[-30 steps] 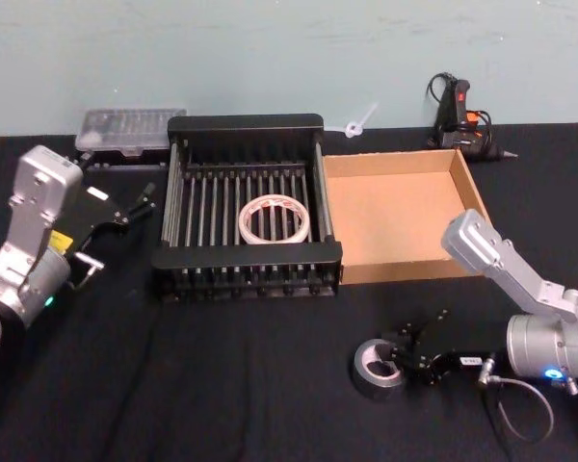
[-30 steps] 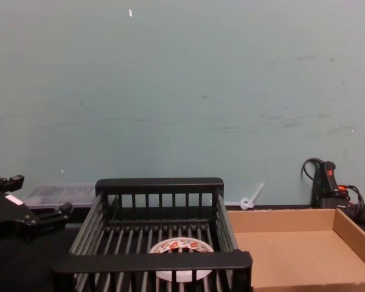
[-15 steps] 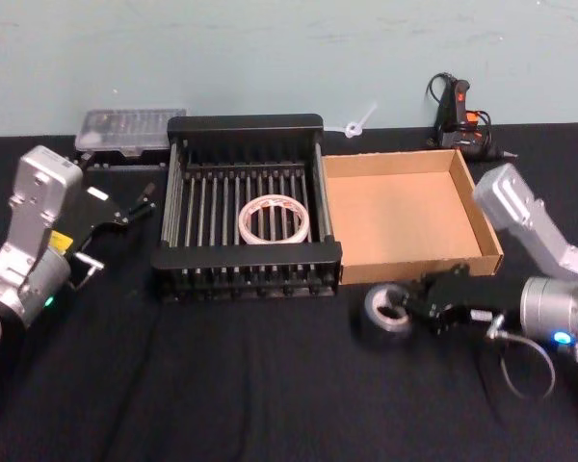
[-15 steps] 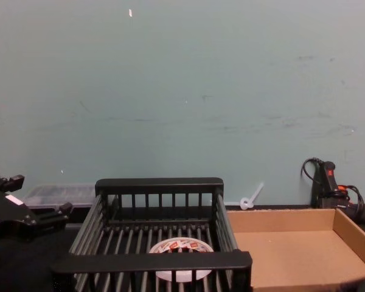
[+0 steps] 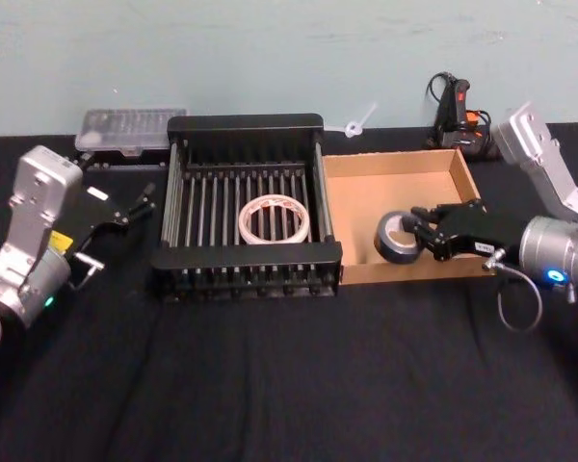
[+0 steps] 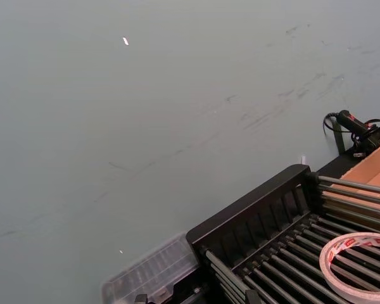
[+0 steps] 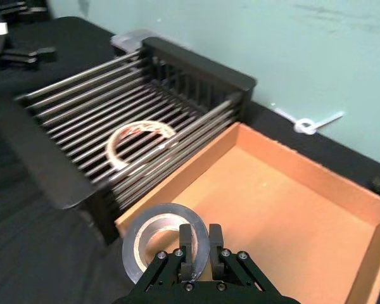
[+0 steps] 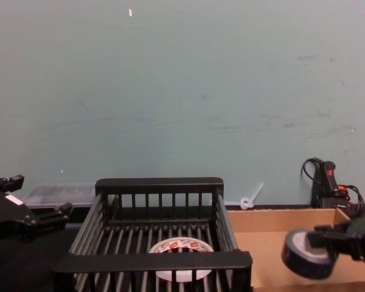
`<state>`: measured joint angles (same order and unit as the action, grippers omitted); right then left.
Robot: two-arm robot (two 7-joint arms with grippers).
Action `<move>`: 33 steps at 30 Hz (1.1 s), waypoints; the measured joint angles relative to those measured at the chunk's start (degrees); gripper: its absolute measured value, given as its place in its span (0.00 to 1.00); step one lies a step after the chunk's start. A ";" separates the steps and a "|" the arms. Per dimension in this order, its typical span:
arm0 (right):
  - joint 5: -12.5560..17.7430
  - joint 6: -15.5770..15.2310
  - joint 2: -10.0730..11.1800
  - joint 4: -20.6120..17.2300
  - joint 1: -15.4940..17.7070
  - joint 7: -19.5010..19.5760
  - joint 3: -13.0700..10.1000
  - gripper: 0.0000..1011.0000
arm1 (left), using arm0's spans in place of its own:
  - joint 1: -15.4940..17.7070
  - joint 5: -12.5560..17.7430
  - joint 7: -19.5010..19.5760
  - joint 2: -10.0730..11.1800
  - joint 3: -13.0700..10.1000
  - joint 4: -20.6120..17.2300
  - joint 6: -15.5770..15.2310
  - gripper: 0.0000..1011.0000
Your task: Pick up the white tape and place it into the black box , Pick up the silver tape and place it into the brown box.
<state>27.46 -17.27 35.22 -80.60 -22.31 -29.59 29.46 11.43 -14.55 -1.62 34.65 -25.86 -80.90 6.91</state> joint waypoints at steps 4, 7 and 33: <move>-0.76 0.05 -1.81 3.15 -1.88 0.43 -0.17 0.16 | 0.00 0.00 0.00 0.00 0.00 0.00 0.00 0.99; -1.52 -0.18 -3.02 5.53 -3.25 0.82 -0.18 0.16 | 0.00 0.00 0.00 0.00 0.00 0.00 0.00 0.99; -4.79 -0.84 -7.16 13.53 -7.00 1.86 -0.58 0.16 | 0.00 0.00 0.00 0.00 0.00 0.00 0.00 0.99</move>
<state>22.67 -18.11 28.05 -67.07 -29.32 -27.73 28.88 11.43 -14.55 -1.62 34.65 -25.86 -80.90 6.91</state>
